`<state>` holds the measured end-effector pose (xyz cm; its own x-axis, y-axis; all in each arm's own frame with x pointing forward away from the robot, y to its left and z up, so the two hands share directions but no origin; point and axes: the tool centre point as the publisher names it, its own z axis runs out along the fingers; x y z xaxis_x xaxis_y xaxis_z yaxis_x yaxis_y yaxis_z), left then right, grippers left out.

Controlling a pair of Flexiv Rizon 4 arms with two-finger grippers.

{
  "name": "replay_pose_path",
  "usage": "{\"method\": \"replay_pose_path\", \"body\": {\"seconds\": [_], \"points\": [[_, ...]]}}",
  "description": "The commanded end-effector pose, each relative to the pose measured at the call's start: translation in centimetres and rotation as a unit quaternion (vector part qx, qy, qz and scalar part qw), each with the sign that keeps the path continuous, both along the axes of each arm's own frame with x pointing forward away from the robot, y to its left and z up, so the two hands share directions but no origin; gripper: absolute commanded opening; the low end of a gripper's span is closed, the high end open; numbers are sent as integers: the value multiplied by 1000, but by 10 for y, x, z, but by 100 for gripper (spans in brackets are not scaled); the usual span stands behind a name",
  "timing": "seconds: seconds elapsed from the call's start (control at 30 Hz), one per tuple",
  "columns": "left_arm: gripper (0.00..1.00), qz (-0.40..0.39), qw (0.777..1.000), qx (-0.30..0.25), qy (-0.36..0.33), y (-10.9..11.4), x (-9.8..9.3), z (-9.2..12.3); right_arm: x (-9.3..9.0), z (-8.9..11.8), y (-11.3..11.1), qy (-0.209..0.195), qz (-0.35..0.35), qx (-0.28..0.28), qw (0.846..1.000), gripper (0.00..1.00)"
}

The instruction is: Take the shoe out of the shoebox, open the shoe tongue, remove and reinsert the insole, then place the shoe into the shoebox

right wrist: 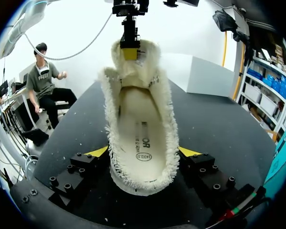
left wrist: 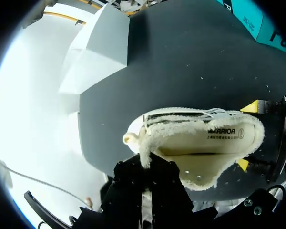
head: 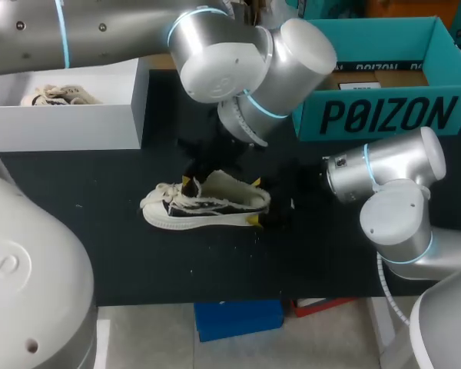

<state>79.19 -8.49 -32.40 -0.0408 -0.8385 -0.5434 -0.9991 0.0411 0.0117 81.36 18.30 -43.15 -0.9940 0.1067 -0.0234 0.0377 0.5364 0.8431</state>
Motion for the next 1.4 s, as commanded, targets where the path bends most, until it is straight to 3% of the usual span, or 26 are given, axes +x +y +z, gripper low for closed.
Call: {"method": "replay_pose_path", "body": {"seconds": [0.03, 0.7, 0.8, 0.9, 1.4], "points": [[0, 7, 1000, -8, 0, 16, -6, -1, 0, -3, 1, 0, -1, -1, 1000, 0], [0, 63, 998, -20, 24, 64, -23, -32, 0, -3, 1, 0, -1, -1, 1000, 0], [68, 69, 997, -27, 14, 68, -23, -29, 0, -3, 1, 0, -1, -1, 1000, 0], [100, 74, 997, -30, 5, 70, -24, -25, 0, -3, 1, 0, -1, -1, 1000, 0], [100, 97, 995, -36, -14, 91, -26, -23, 0, -3, 1, 0, -1, -1, 1000, 0]]}}
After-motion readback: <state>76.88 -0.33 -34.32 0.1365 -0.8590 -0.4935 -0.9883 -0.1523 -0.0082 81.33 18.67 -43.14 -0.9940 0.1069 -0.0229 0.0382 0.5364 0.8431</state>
